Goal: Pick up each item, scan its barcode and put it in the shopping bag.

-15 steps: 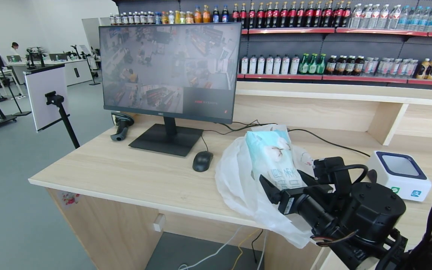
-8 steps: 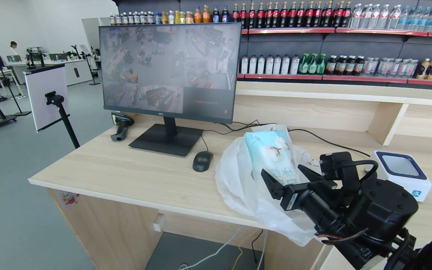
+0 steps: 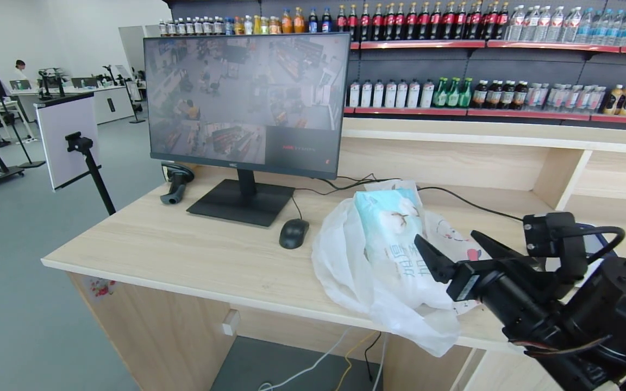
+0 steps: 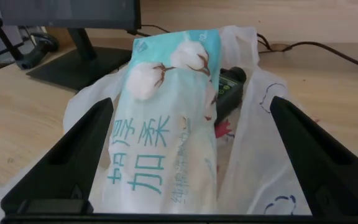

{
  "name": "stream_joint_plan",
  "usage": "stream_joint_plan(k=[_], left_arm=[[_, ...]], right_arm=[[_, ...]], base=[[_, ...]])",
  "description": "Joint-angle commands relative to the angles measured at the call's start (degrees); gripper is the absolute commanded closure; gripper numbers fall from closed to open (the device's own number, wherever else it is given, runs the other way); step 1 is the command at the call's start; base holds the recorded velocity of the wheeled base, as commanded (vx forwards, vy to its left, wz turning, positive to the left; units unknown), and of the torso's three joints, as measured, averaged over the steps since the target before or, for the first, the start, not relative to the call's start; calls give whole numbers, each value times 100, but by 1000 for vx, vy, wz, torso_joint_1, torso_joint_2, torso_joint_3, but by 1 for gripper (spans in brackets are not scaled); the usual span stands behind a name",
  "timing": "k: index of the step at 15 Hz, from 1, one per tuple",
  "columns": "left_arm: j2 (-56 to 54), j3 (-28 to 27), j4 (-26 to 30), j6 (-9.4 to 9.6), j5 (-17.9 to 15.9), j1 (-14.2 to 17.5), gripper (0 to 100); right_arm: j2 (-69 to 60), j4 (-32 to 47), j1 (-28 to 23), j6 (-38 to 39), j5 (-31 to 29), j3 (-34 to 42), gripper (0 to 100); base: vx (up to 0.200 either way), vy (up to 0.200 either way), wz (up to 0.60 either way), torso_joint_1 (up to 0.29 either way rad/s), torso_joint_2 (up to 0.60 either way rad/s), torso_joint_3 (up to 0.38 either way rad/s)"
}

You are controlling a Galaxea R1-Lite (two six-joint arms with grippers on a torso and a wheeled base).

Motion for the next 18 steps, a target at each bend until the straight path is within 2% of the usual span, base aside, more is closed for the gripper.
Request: stream_joint_plan(k=[1,3,5,7,9,10,11,12,14,18], left_arm=[[-2,0,-4,-2,1,-1,0],[-2,0,-4,-2,1,-1,0],[-2,0,-4,-2,1,-1,0],[-2,0,5,-2,1,7,0],[-2,0,13,-2,1,7,0],[-2,0,13,-2,1,7,0],[-2,0,13,-2,1,7,0],[-2,0,5,7,1,7,0],[-2,0,5,-2,1,7,0],[-2,0,13,-11,1,7,0]], right_arm=[[-873,-6,-606,-29,21,698,0],[-1779,-6,-922,-91,74,1340,0],[-2447,56,-1010,-170,74,1340,0],[-3027,513,-1002,-301,74,1340,0],[-4002,1831,-703,-521,206,1340,0],[-4275,2244,-588,-548,241,1340,0],[-4951,3308,-369,-635,250,1340,0],[-5918,4828,-140,-829,373,1322,0],[-6788,6340,88,-943,619,1261,0],[-7887,7975,194,-1189,1348,1208,0]], base=[[0,0,0,0,0,0],[0,0,0,0,0,0],[0,0,0,0,0,0],[0,0,0,0,0,0],[0,0,0,0,0,0],[0,0,0,0,0,0],[0,0,0,0,0,0],[0,0,0,0,0,0],[0,0,0,0,0,0],[0,0,0,0,0,0]])
